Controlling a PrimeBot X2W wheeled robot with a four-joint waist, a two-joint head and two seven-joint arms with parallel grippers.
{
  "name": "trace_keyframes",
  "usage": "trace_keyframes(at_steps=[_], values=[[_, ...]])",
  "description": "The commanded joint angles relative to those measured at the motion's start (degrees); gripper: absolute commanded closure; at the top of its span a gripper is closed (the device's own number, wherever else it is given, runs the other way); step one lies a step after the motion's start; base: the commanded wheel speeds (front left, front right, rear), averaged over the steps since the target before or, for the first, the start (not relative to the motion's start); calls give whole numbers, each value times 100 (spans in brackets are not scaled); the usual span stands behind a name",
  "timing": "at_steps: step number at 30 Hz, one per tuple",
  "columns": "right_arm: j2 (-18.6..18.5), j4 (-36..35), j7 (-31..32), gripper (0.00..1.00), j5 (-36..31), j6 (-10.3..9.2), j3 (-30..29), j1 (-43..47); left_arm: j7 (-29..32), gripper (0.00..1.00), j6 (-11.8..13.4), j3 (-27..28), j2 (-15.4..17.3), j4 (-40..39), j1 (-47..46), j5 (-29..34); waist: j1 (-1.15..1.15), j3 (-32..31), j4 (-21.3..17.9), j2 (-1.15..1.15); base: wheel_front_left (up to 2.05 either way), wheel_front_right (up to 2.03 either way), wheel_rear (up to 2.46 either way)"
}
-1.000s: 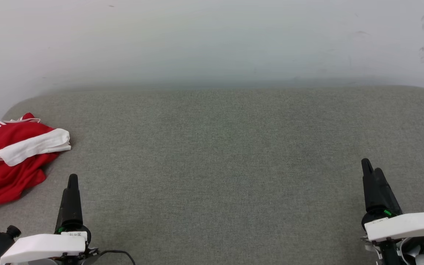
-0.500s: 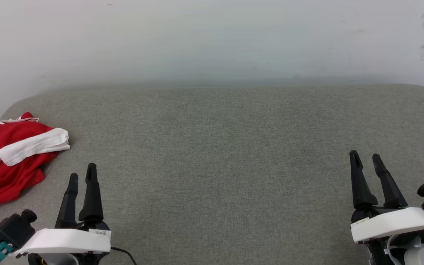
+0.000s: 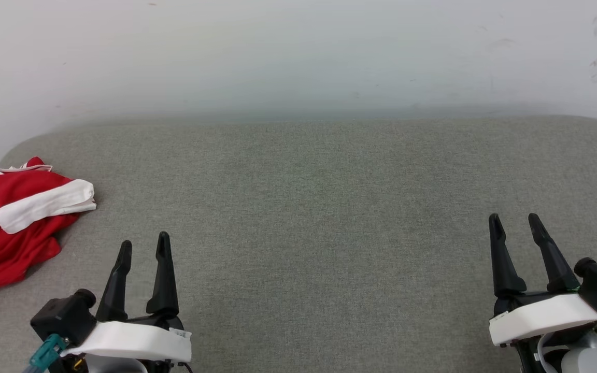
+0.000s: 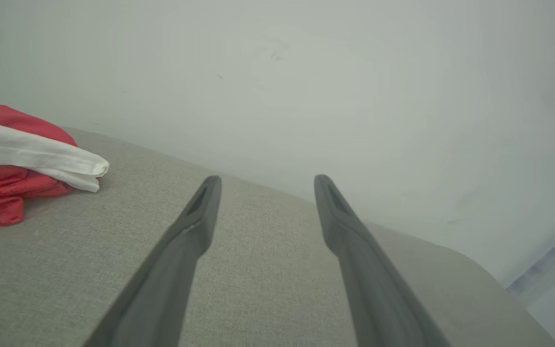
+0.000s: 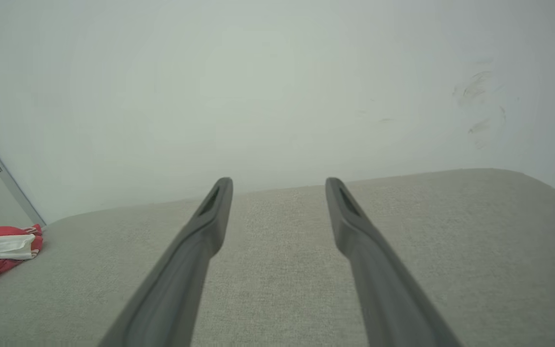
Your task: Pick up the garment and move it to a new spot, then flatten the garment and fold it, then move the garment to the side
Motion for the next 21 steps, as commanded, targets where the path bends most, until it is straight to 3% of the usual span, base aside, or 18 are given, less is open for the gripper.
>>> trace_keyframes(at_steps=[1, 9, 21], values=[[3, -23, -54, 0, -222, -1, -10, -22, -51, 0, 29, -44, 18, -45, 10, 202, 0, 2, -4, 0, 0, 0, 0], [4, 114, -185, 0, -1044, -1, -72, -8, -187, 0, 105, -309, 45, 74, 82, 887, 0, 14, -20, 0, 0, 0, 0], [5, 59, -336, 0, -1660, -1, 1, 12, -338, 0, 288, -578, 189, 207, 119, 1619, 0, 21, -33, 0, 0, 0, 0]])
